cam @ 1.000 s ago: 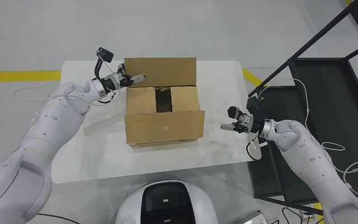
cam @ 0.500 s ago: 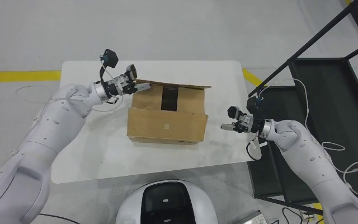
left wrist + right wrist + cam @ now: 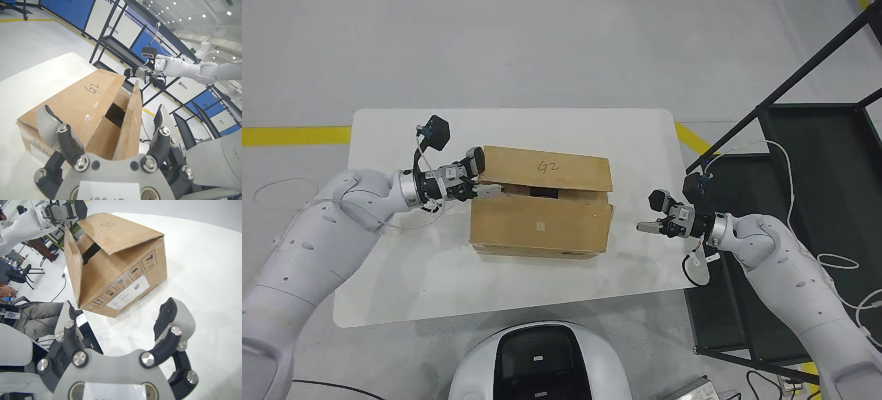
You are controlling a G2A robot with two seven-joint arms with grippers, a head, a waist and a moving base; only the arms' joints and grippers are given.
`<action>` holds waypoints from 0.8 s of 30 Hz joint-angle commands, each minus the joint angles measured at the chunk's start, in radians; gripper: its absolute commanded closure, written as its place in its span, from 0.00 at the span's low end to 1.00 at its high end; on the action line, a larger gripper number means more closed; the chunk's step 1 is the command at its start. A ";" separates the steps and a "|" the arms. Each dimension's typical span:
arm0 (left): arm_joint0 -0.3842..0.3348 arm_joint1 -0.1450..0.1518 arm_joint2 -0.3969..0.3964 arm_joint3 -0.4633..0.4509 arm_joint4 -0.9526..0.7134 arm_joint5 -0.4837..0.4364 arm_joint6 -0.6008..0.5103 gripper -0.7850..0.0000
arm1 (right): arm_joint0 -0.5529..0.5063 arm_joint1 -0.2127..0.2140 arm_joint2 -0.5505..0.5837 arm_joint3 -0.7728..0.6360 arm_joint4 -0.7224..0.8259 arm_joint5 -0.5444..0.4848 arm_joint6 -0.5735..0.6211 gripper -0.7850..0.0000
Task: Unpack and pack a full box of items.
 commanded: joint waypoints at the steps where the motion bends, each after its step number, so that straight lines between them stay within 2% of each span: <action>1: 0.003 0.009 -0.008 -0.003 -0.031 0.000 -0.036 0.00 | 0.000 0.000 0.000 0.000 0.000 0.000 0.000 0.00; 6: 0.003 0.016 -0.023 0.004 -0.078 0.000 -0.092 0.00 | 0.004 -0.001 -0.001 -0.042 -0.007 0.035 0.028 0.00; 13: 0.005 0.016 -0.065 0.046 -0.109 0.000 -0.073 0.00 | 0.042 0.007 0.020 -0.095 0.156 0.082 0.147 0.00; 18: 0.026 0.023 -0.117 0.087 -0.092 0.000 -0.007 0.00 | 0.049 0.015 0.008 -0.140 0.378 0.109 0.295 0.00; 24: 0.062 0.030 -0.176 0.108 0.011 0.000 0.094 0.00 | 0.092 0.019 -0.027 -0.190 0.727 0.262 0.541 0.00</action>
